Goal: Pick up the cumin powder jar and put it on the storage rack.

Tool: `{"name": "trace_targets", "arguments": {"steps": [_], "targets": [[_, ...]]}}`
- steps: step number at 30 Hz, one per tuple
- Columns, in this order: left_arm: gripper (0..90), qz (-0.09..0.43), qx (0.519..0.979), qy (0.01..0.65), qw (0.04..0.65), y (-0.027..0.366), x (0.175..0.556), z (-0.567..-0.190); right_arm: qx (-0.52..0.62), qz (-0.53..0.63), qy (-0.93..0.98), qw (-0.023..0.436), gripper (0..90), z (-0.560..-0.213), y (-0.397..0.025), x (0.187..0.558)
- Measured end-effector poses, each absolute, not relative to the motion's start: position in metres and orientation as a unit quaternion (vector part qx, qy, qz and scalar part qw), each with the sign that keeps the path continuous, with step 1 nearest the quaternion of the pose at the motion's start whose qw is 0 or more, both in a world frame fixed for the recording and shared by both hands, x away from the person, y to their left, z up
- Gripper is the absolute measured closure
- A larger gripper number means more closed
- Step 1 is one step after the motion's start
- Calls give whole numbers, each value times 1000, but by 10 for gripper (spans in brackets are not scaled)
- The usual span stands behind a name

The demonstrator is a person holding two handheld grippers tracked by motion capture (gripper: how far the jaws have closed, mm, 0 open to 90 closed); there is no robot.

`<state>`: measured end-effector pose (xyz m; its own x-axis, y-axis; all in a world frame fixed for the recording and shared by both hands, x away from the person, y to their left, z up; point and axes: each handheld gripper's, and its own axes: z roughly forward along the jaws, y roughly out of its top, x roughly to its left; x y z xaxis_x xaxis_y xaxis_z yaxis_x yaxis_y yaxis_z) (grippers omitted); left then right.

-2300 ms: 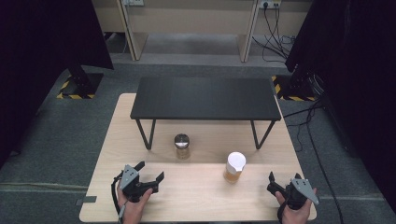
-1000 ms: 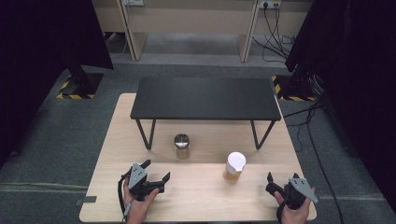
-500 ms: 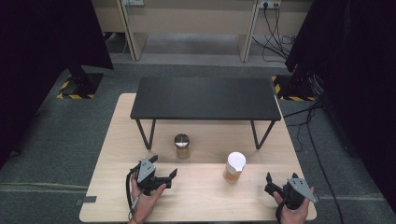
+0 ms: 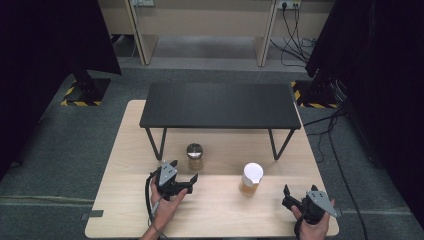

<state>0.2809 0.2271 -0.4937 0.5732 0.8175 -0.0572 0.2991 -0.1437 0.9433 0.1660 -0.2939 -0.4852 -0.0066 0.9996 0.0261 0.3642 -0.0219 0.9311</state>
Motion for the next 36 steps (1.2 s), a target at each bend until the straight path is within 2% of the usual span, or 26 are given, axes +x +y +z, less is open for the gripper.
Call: {"name": "trace_targets", "arguments": {"steps": [18,20,25,36], "targets": [[36,245,725,400,504,204,322,-487,583,409,585,387,32,-485,-294,166],[53,245,727,401,501,203,324,-486,582,408,586,388,32,-485,-293,166],[160,241,730,401,499,202,327,-485,580,408,588,388,32,-485,-293,167],[295,245,733,391,500,201,330,-486,576,409,592,388,32,-485,-291,167]]}}
